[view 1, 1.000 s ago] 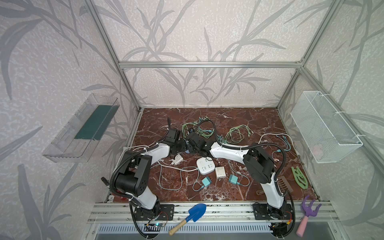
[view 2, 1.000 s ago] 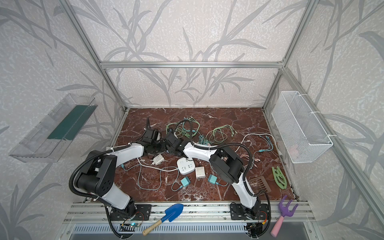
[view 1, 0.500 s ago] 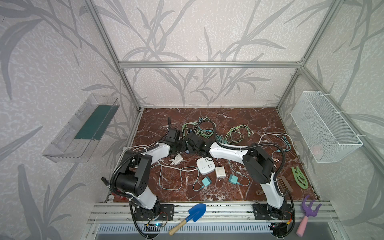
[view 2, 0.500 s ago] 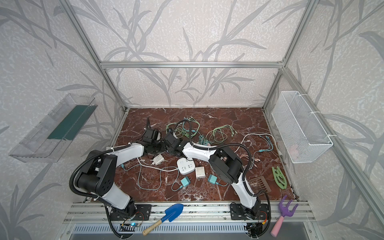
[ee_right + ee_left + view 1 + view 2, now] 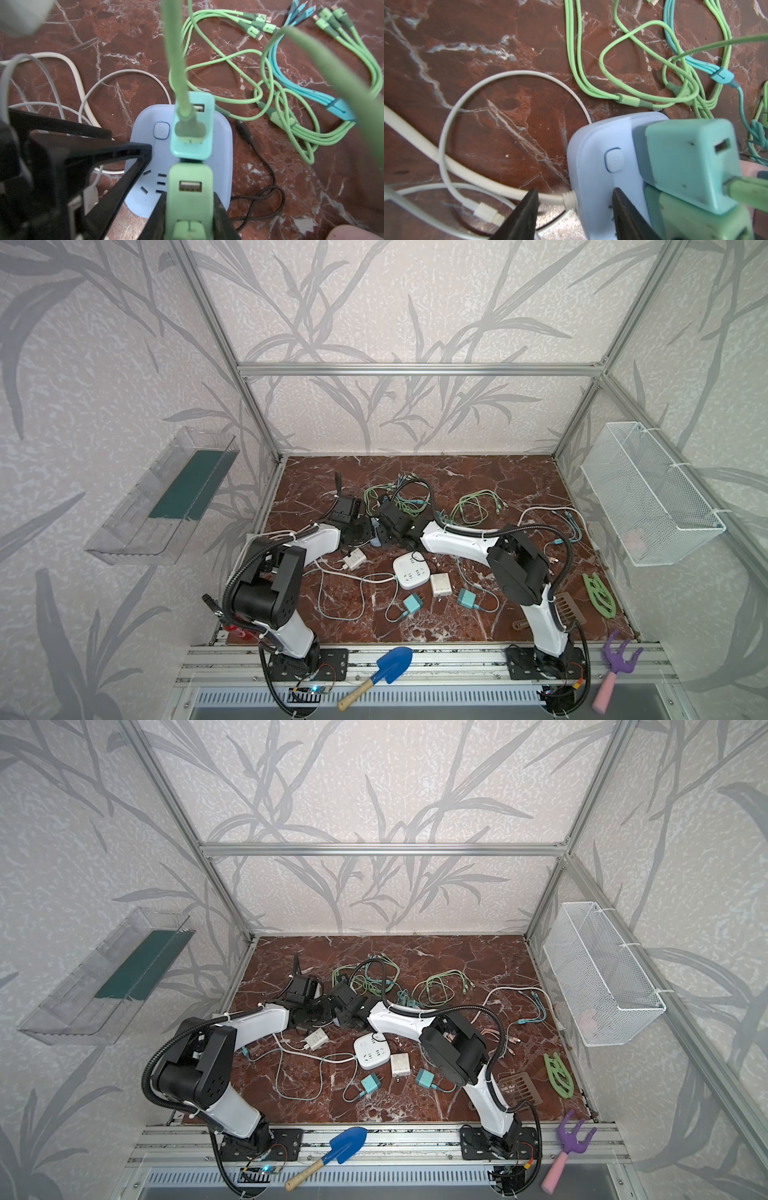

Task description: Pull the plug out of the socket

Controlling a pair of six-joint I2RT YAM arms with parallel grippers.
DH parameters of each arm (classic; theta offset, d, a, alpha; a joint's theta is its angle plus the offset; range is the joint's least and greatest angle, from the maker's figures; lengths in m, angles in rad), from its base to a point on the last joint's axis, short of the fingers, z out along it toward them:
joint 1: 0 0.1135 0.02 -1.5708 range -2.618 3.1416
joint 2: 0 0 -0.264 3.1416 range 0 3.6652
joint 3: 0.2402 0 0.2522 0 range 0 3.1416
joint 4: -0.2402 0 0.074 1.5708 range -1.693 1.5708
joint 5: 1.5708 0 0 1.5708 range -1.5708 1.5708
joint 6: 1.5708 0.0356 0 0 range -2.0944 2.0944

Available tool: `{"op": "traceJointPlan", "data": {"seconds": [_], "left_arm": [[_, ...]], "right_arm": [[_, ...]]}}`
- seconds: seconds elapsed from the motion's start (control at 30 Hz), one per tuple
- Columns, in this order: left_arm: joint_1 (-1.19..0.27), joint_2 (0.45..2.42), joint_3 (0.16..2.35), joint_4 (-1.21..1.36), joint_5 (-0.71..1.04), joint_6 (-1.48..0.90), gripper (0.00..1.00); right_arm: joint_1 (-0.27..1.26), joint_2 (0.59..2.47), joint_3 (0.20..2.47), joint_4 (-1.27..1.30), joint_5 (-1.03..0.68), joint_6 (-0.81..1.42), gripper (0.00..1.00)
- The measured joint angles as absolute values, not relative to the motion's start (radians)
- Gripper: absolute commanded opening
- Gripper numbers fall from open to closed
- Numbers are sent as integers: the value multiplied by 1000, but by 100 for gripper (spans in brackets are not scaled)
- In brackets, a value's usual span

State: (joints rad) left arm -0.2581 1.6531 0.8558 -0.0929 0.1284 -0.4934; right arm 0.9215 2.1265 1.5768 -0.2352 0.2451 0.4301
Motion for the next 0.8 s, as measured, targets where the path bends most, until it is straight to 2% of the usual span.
{"op": "traceJointPlan", "data": {"seconds": [0.13,0.3,0.8], "left_arm": [[-258,1663,864,-85,124,-493,57],[-257,1666,865,-79,121,-493,57],[-253,1697,898,-81,97,-493,57]], "right_arm": [[899,2109,1562,-230,184,457,8],[900,2109,1562,-236,187,456,8],[980,2168,1702,-384,376,337,8]]}}
